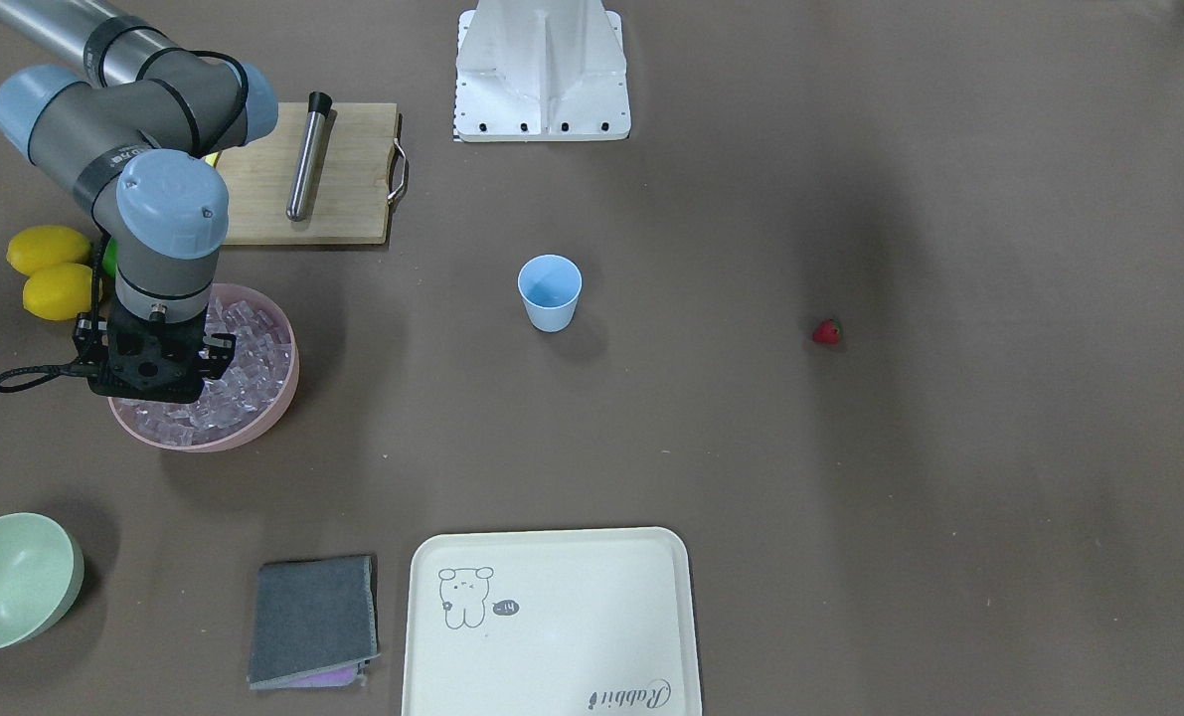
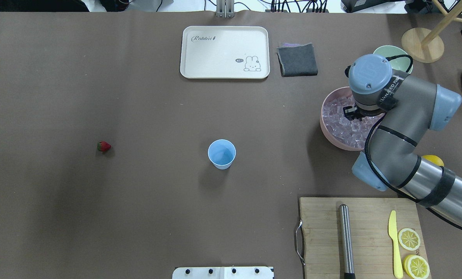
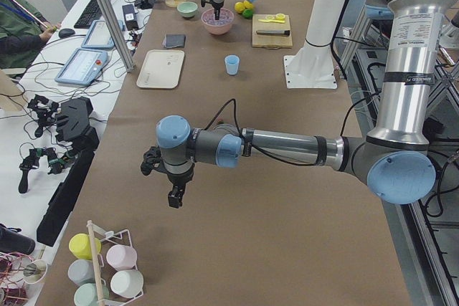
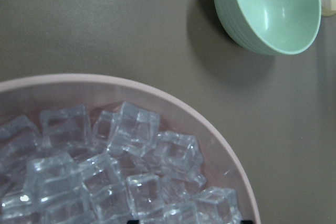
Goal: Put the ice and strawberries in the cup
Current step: 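Lower the right gripper into the ice and grasp an ice cube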
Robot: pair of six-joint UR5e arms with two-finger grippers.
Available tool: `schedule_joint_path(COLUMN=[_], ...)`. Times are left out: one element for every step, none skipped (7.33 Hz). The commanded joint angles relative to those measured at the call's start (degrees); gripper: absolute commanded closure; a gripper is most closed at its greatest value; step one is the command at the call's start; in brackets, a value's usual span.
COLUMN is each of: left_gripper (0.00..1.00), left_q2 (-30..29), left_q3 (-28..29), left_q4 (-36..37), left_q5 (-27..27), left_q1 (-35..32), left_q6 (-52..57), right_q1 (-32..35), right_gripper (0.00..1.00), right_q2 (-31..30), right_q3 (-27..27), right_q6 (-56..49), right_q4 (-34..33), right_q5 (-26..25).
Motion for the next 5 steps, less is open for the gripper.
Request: schedule_joint_path(left_gripper=[0.02,0.02,0.02,0.02,0.02], left_q2=[0.04,-0.05,-0.23,-0.49,-0.67], left_q3=[0.0,0.0,0.0,0.09,0.09], left_q4=[0.0,0.0,0.0,0.0,0.0], left_q5=[0.0,0.0,0.0,0.0,0.0], left_q1=[0.0,0.0,0.0,0.0,0.0], left_q6=[0.03,0.03,-0.06,-0.23,-0.23], right_q1=[0.07,0.07,0.07,0.16,0.16], right_gripper=[0.29,0.29,0.29,0.31,0.37], right_q2=[-0.03,-0.03,0.05,-0.03,0.05], right_q3=[0.25,0.07,0.07,-0.02,-0.1], right_q6=[-0.1,-0.1,-0.1,-0.1,-0.1], right_q4=[-1.02,-1.02,-1.02,-1.02,-1.02], right_q5=[-0.01,-0.1,-0.28,-0.45,-0.45])
